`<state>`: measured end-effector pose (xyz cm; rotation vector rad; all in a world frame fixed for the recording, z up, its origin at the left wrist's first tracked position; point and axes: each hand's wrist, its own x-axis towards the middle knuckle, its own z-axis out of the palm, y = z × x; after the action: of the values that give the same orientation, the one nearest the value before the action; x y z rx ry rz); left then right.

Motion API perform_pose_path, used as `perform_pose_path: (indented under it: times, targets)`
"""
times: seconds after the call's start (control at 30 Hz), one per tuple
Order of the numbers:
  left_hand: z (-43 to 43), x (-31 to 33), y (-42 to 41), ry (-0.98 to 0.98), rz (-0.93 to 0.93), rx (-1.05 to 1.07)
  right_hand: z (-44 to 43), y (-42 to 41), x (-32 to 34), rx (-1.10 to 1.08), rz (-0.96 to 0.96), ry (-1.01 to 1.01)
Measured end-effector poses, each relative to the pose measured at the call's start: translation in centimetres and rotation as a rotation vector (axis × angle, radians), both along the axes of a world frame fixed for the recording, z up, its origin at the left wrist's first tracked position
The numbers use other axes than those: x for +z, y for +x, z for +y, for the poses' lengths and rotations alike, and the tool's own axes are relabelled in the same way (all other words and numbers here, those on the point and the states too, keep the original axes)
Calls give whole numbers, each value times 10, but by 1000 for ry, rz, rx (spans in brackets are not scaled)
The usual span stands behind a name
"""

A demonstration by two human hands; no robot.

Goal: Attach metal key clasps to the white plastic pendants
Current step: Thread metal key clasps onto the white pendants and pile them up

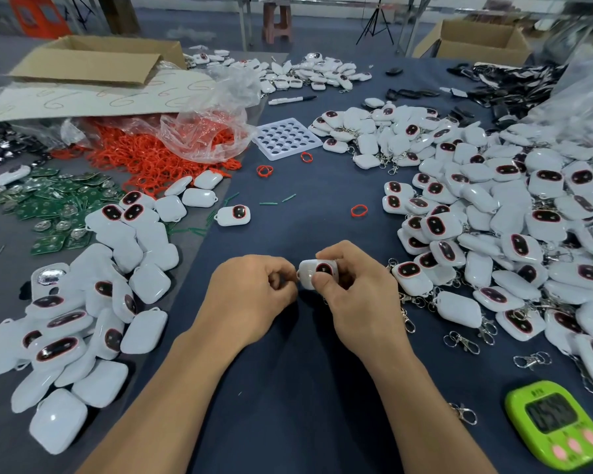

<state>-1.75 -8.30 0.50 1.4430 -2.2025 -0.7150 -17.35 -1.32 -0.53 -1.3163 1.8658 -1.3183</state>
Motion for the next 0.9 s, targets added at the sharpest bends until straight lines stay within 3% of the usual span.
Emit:
perform_pose_path:
  times: [0.4,0.6,0.9]
  targets:
    - [3,1,-4,-103,-153,33,2,3,-2,42,142,-58]
    - [4,-1,-6,-144,-216,99,2,5,-3,73,122,-92]
    - [1,2,-6,-62,-172,161,1,2,-3,110,111,-85]
